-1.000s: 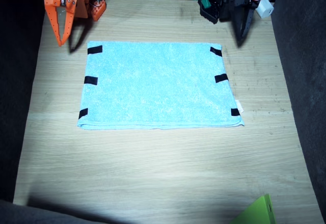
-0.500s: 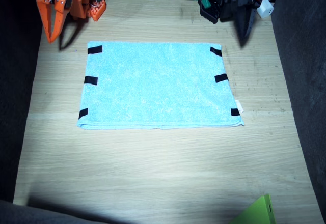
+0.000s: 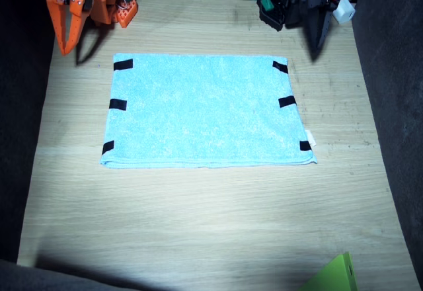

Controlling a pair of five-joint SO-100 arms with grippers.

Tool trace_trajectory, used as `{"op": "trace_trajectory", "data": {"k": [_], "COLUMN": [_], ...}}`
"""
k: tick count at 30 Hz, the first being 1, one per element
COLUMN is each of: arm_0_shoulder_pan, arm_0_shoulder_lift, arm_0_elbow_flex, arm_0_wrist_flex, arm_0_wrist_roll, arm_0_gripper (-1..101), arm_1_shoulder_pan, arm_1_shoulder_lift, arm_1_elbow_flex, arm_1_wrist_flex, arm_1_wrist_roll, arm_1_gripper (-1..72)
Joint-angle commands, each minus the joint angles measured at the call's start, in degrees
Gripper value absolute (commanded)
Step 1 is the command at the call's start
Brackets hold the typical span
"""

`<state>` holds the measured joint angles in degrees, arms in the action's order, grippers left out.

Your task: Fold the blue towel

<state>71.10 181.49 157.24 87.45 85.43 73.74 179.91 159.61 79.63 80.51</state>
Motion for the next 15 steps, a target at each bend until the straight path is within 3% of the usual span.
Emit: {"op": "trace_trajectory", "data": {"k": [1, 8, 15], "arm_0_shoulder_pan": [-1.5, -1.1, 0.5], "arm_0_shoulder_lift": [0.4, 0.4, 0.4], "arm_0_elbow_flex": [-0.8, -1.0, -1.0], "arm_0_wrist_flex": [-0.2, 0.4, 0.5], "arm_0_wrist_roll": [2.5, 1.3, 0.4], "arm_0_gripper": [0, 0, 0], "arm_1_shoulder_pan": [0.0, 1.9, 0.5], "arm_1_shoulder_lift": [0.4, 0.4, 0.5], "arm_1_elbow_flex": [-1.4, -0.8, -1.5], "arm_1_wrist_flex": [-0.4, -3.3, 0.2], "arm_1_wrist_roll": [1.0, -1.0, -1.0], "arm_1_gripper": [0.0, -0.1, -0.1]}}
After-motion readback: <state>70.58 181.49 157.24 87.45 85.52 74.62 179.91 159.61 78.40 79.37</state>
